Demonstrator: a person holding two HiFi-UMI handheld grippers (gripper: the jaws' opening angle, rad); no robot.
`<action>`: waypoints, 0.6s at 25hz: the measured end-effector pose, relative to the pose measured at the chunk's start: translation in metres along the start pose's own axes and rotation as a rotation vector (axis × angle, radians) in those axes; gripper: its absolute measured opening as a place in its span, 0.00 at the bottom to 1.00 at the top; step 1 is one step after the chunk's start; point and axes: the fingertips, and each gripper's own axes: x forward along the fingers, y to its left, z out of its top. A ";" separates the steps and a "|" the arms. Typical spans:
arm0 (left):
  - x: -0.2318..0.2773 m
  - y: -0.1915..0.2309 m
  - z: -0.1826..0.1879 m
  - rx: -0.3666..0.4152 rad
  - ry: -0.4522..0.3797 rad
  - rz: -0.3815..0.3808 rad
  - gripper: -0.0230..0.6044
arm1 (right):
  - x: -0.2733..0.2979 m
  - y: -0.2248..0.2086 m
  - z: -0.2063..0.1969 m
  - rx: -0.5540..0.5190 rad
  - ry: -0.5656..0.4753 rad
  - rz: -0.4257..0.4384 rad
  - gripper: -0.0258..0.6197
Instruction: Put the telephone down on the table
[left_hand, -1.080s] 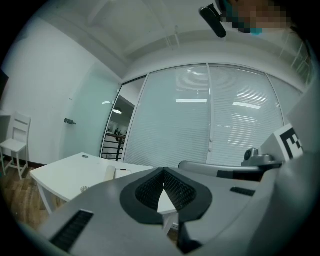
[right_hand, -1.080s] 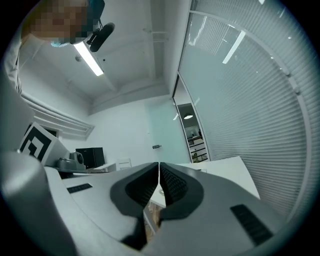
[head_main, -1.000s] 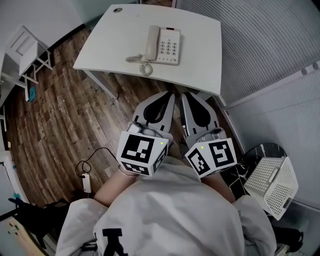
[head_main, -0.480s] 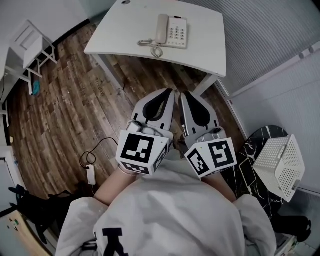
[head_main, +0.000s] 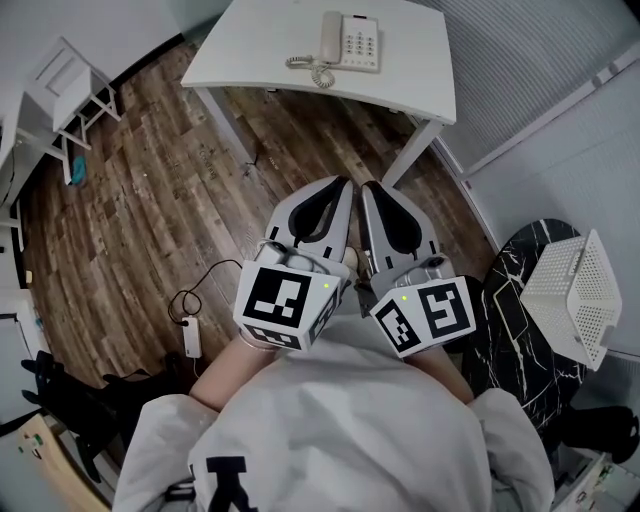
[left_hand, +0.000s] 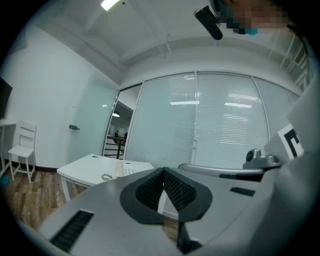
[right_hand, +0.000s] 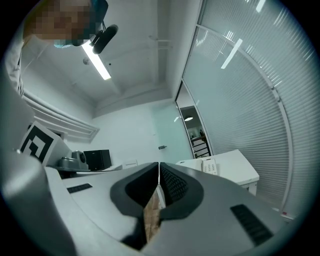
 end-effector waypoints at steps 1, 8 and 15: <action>-0.004 -0.002 -0.001 -0.002 0.000 -0.004 0.04 | -0.004 0.003 -0.001 0.001 -0.001 -0.002 0.09; -0.016 -0.014 0.000 0.009 -0.013 -0.016 0.04 | -0.020 0.010 -0.001 -0.010 -0.006 -0.010 0.09; -0.013 -0.016 0.010 0.003 -0.035 -0.007 0.04 | -0.018 0.010 0.011 -0.026 -0.014 0.008 0.09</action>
